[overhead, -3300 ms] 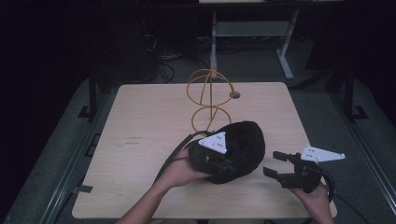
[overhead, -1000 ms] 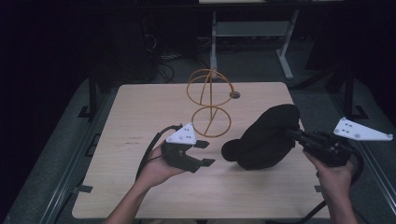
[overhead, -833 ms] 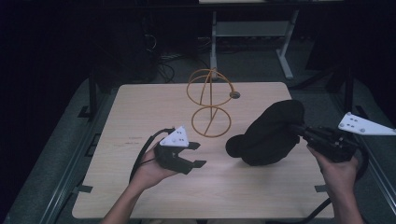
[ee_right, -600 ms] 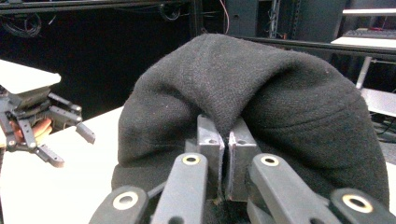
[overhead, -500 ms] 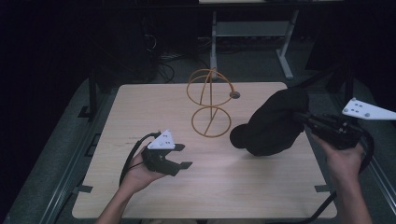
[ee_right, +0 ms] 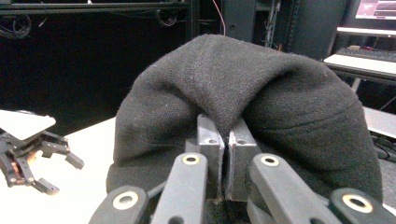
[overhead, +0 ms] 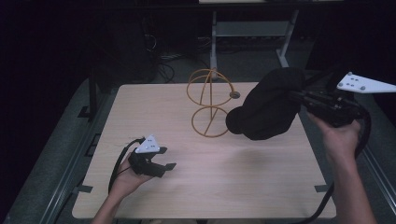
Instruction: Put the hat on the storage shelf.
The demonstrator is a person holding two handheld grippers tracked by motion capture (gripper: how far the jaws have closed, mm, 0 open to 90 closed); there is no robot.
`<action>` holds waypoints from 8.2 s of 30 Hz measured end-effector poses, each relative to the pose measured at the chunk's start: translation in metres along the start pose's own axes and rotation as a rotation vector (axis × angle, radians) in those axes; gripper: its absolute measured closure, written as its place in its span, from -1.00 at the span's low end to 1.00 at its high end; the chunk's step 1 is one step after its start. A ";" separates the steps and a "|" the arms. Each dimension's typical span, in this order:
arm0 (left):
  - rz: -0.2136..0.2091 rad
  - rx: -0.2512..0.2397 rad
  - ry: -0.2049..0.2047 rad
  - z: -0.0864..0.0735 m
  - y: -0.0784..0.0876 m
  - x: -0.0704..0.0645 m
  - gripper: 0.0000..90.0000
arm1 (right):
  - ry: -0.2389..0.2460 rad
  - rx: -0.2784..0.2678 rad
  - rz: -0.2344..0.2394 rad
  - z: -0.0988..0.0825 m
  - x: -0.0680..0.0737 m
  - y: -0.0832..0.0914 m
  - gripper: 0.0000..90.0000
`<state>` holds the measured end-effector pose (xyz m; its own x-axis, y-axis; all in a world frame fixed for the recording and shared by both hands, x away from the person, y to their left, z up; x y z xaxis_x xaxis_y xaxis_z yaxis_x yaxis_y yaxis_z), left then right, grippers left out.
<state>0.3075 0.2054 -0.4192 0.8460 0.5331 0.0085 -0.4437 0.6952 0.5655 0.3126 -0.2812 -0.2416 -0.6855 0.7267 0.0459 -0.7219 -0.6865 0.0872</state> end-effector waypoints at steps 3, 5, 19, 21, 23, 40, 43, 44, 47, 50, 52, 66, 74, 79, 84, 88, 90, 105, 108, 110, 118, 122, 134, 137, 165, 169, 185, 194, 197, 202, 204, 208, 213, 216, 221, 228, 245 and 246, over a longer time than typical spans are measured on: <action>0.019 -0.002 -0.007 -0.003 0.002 0.004 -0.35 | 0.008 0.004 0.003 0.007 0.000 -0.007 0.93; 0.028 0.000 -0.008 -0.005 0.002 0.004 -0.35 | 0.014 0.011 0.007 0.011 0.000 -0.012 0.93; 0.042 0.025 -0.018 -0.010 0.004 0.007 -0.36 | 0.039 0.030 0.044 0.039 0.003 -0.048 0.93; 0.042 0.025 -0.013 -0.011 0.004 0.009 -0.36 | 0.044 0.034 0.054 0.043 0.004 -0.054 0.93; 0.046 0.019 -0.004 -0.012 0.003 0.009 -0.36 | 0.040 0.037 0.068 0.046 0.006 -0.060 0.93; 0.042 -0.008 0.040 -0.014 0.005 0.015 -0.38 | 0.049 0.080 0.108 0.058 0.011 -0.100 0.93; 0.039 -0.006 0.039 -0.014 0.005 0.015 -0.38 | 0.050 0.088 0.110 0.059 0.012 -0.104 0.93; 0.039 -0.008 0.038 -0.014 0.005 0.015 -0.38 | 0.054 0.099 0.117 0.061 0.014 -0.110 0.93; 0.037 -0.005 0.037 -0.014 0.006 0.015 -0.38 | 0.058 0.109 0.128 0.065 0.016 -0.120 0.93; 0.038 -0.005 0.036 -0.013 0.006 0.014 -0.38 | 0.056 0.123 0.133 0.067 0.017 -0.128 0.93; 0.037 -0.007 0.037 -0.013 0.006 0.015 -0.38 | 0.055 0.131 0.139 0.068 0.017 -0.138 0.93; 0.026 -0.022 0.055 -0.013 0.004 0.014 -0.38 | 0.031 0.159 0.141 0.063 0.017 -0.182 0.92; 0.022 -0.017 0.061 -0.015 0.004 0.016 -0.38 | 0.009 0.171 0.136 0.056 0.012 -0.198 0.92; 0.026 -0.019 0.071 -0.017 0.005 0.019 -0.38 | 0.005 0.196 0.127 0.053 0.010 -0.212 0.91; 0.028 -0.028 0.078 -0.016 0.008 0.019 -0.38 | 0.002 0.206 0.124 0.053 0.010 -0.221 0.91; 0.027 -0.029 0.076 -0.016 0.007 0.020 -0.38 | -0.003 0.216 0.121 0.052 0.010 -0.228 0.91; 0.024 -0.034 0.079 -0.016 0.008 0.019 -0.38 | 0.010 0.223 0.113 0.052 0.010 -0.231 0.91; 0.036 -0.044 0.079 -0.015 0.010 0.019 -0.38 | -0.008 0.249 0.097 0.046 0.006 -0.252 0.90; 0.037 -0.042 0.072 -0.016 0.010 0.019 -0.38 | -0.013 0.258 0.094 0.043 0.006 -0.258 0.90; 0.036 -0.043 0.074 -0.016 0.010 0.019 -0.38 | -0.021 0.264 0.092 0.042 0.006 -0.259 0.90; 0.036 -0.037 0.065 -0.017 0.010 0.021 -0.38 | -0.024 0.284 0.080 0.039 0.005 -0.271 0.90; 0.035 -0.042 0.069 -0.017 0.010 0.020 -0.38 | -0.025 0.296 0.078 0.036 0.005 -0.277 0.89; 0.033 -0.040 0.074 -0.017 0.011 0.020 -0.38 | -0.039 0.325 0.073 0.028 0.005 -0.289 0.75; 0.032 -0.040 0.077 -0.018 0.011 0.020 -0.38 | -0.029 0.337 0.065 0.026 0.006 -0.291 0.57; 0.018 -0.025 0.074 -0.019 0.010 0.020 -0.38 | 0.059 0.380 0.024 0.021 0.015 -0.283 -0.07; 0.018 -0.026 0.072 -0.019 0.011 0.020 -0.38 | 0.084 0.382 0.014 0.020 0.017 -0.283 -0.06; 0.020 -0.027 0.079 -0.020 0.011 0.021 -0.38 | 0.032 0.353 0.035 0.024 0.013 -0.269 -0.14; 0.021 -0.029 0.079 -0.020 0.011 0.021 -0.38 | 0.004 0.344 0.043 0.023 0.006 -0.256 -0.17; 0.020 -0.027 0.080 -0.021 0.010 0.021 -0.38 | -0.005 0.340 0.042 0.022 0.004 -0.252 -0.18; 0.020 -0.024 0.080 -0.021 0.010 0.021 -0.38 | -0.016 0.328 0.047 0.021 0.001 -0.246 -0.20; 0.020 -0.022 0.079 -0.021 0.010 0.021 -0.38 | -0.026 0.330 0.048 0.021 0.001 -0.244 -0.20; 0.021 -0.023 0.080 -0.021 0.010 0.021 -0.38 | -0.036 0.328 0.049 0.020 0.000 -0.238 -0.21; 0.021 -0.020 0.080 -0.021 0.009 0.021 -0.38 | -0.055 0.326 0.053 0.018 -0.003 -0.232 -0.23; 0.022 -0.022 0.080 -0.021 0.009 0.021 -0.38 | -0.064 0.331 0.059 0.017 -0.005 -0.229 -0.25; 0.022 -0.024 0.085 -0.022 0.010 0.021 -0.39 | -0.076 0.327 0.066 0.014 -0.006 -0.222 -0.27; 0.026 -0.016 0.073 -0.022 0.011 0.023 -0.39 | -0.107 0.318 0.072 0.007 -0.011 -0.206 -0.30; 0.035 -0.014 0.087 -0.025 0.012 0.024 -0.39 | -0.185 0.327 0.067 -0.020 -0.026 -0.170 -0.37; 0.035 -0.013 0.085 -0.025 0.012 0.025 -0.39 | -0.189 0.328 0.068 -0.022 -0.027 -0.168 -0.37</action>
<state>0.3154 0.2391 -0.4331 0.8018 0.5961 -0.0422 -0.4773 0.6813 0.5550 0.4498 -0.1860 -0.2796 -0.6788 0.6931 0.2424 -0.5862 -0.7103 0.3897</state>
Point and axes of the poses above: each handheld gripper's, and its own axes: y roughly backward along the jaws, z roughly out of its top, x roughly to its left, the point moved 1 cm from there along -y, roughly forward along the jaws, and after that the axes turned 7 degrees about -x, right-handed, at the moved point
